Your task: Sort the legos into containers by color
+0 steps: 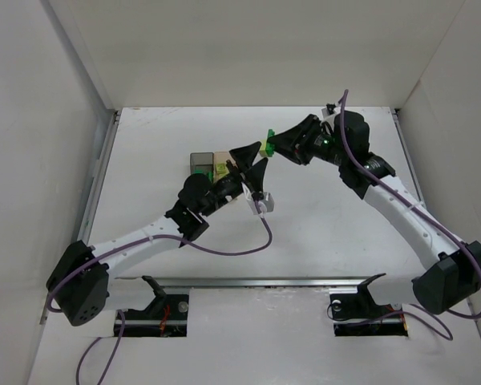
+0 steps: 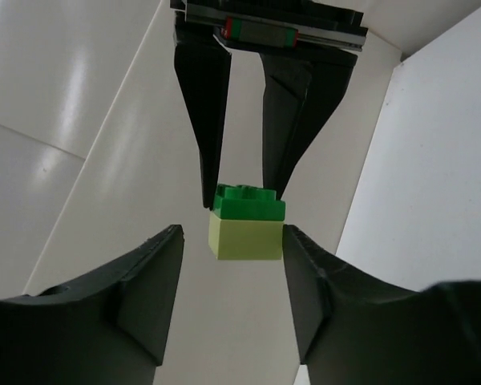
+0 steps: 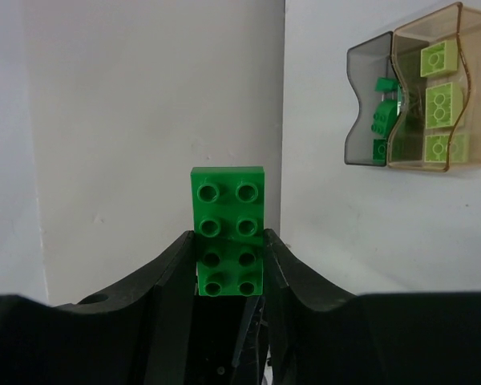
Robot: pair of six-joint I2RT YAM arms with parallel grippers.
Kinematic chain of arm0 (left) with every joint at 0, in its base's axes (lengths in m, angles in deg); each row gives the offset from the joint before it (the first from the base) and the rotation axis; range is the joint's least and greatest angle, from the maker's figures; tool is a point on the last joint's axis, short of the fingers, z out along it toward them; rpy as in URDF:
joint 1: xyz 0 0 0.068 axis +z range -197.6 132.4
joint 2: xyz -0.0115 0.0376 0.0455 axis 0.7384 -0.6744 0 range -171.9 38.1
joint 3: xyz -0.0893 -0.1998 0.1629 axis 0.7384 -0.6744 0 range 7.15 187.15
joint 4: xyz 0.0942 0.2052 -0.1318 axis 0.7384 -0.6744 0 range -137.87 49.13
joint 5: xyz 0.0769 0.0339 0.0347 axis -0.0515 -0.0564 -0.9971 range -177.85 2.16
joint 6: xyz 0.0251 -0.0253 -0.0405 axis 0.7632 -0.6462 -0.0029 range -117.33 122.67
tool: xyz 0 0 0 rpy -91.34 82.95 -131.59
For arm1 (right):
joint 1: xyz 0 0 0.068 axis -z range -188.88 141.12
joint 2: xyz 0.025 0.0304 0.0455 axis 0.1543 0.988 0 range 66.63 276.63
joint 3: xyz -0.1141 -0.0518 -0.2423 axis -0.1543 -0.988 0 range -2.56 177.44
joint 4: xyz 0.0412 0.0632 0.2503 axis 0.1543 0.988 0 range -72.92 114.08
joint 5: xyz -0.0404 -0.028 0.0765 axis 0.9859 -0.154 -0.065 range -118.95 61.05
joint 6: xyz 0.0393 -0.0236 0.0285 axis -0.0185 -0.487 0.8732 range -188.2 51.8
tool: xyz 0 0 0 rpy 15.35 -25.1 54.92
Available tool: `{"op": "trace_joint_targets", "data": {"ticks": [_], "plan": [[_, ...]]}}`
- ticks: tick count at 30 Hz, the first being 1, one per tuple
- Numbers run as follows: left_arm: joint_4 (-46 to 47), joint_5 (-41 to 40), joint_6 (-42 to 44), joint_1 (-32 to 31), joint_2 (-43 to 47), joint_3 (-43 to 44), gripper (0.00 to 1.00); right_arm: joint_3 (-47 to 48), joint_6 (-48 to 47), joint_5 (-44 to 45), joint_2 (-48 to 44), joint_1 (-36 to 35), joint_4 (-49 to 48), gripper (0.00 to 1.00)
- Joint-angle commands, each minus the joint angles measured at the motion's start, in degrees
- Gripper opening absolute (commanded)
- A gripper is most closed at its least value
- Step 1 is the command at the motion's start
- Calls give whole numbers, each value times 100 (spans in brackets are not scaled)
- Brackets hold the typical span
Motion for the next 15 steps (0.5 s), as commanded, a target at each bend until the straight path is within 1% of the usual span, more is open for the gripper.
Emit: {"op": "trace_joint_targets", "data": {"ticks": [1,2,4,6,7,10,11,12,15], "plan": [[414,50,-44,-26,-8,203,45,50,37,-37,56,-118,-374,0],[414,-11,-105,-26,-8,204,38,50,37,-37,56,-179,-374,0],[361,-73,-106,-26,-8,204,37,50,37,-37,56,-179,-426,0],[309,-73,-54,-26,-8,204,32,50,37,-37,56,-232,-427,0],[308,-73,-53,-26,-8,204,26,50,37,-37,56,-232,-427,0],[308,-134,-53,-26,-8,204,15,50,37,-37,56,-232,-427,0],[308,-134,-53,-26,-8,204,4,50,37,-37,56,-232,-479,0],[308,-256,-105,-26,-8,204,0,50,37,-37,109,-232,-480,0],[-42,-494,-159,-26,-8,265,0,-2,37,-37,161,-171,-480,0]]}}
